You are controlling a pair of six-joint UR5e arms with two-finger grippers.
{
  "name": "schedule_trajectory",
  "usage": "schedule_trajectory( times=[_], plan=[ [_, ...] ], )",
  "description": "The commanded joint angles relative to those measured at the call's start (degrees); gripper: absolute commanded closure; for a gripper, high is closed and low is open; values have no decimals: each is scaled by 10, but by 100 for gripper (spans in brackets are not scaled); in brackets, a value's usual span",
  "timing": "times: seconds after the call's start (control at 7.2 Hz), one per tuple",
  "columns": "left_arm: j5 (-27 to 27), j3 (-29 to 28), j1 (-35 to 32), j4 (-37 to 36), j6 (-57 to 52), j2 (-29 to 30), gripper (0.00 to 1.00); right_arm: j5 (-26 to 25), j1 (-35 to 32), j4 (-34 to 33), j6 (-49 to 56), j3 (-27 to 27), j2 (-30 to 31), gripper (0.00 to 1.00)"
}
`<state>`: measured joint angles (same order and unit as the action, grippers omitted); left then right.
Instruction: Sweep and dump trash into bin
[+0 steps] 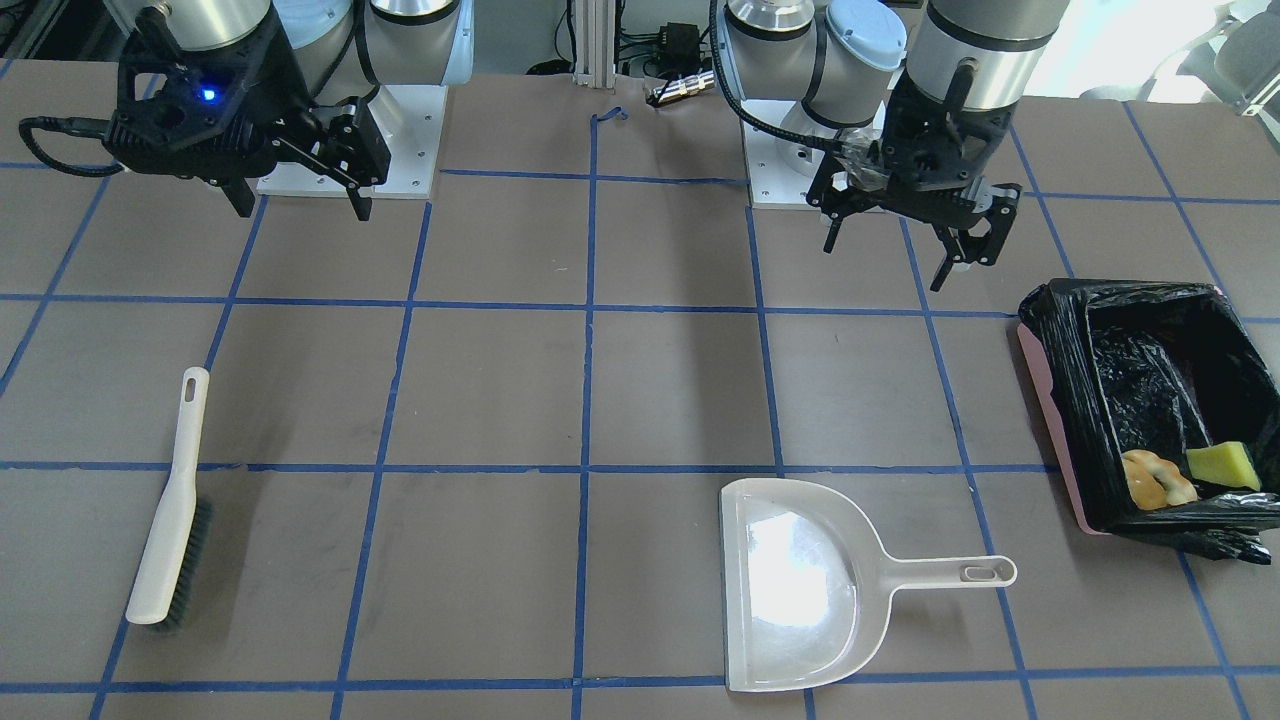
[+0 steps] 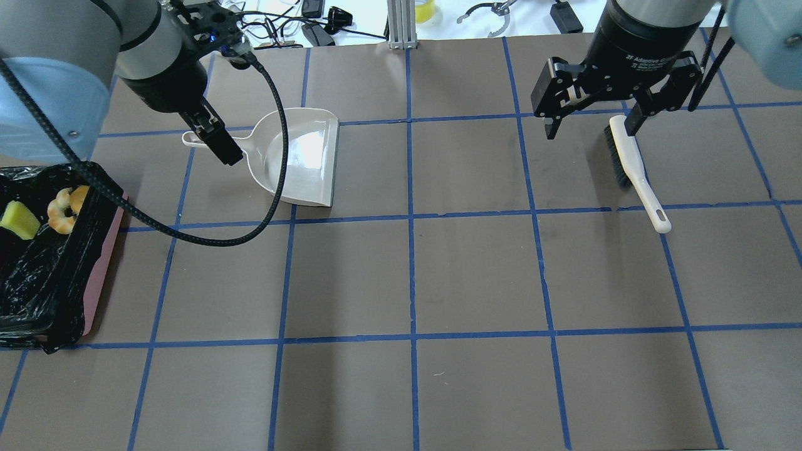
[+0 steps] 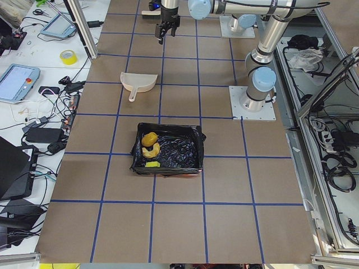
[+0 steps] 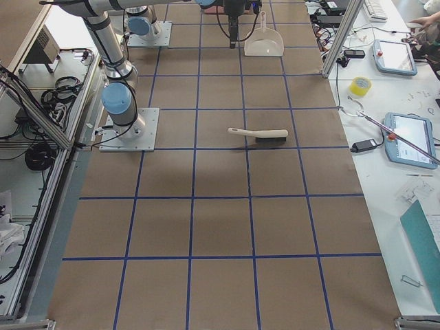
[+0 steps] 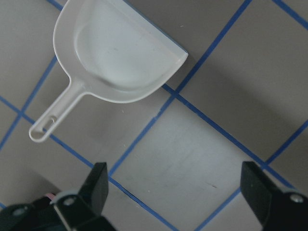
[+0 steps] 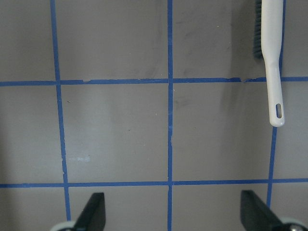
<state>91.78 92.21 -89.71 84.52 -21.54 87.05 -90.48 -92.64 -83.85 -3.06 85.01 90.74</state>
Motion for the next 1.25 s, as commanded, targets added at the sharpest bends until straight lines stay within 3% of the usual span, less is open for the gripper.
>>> schedule_trajectory(
  times=[0.0, 0.28, 1.11],
  plan=[
    [9, -11, 6, 22, 188, -13, 0, 1, 1, -1, 1, 4, -2, 0],
    [15, -34, 7, 45, 304, -6, 0, 6, 1, 0, -1, 4, -3, 0],
    [16, -35, -4, 54, 322, -7, 0, -1, 3, 2, 2, 18, -2, 0]
  ],
)
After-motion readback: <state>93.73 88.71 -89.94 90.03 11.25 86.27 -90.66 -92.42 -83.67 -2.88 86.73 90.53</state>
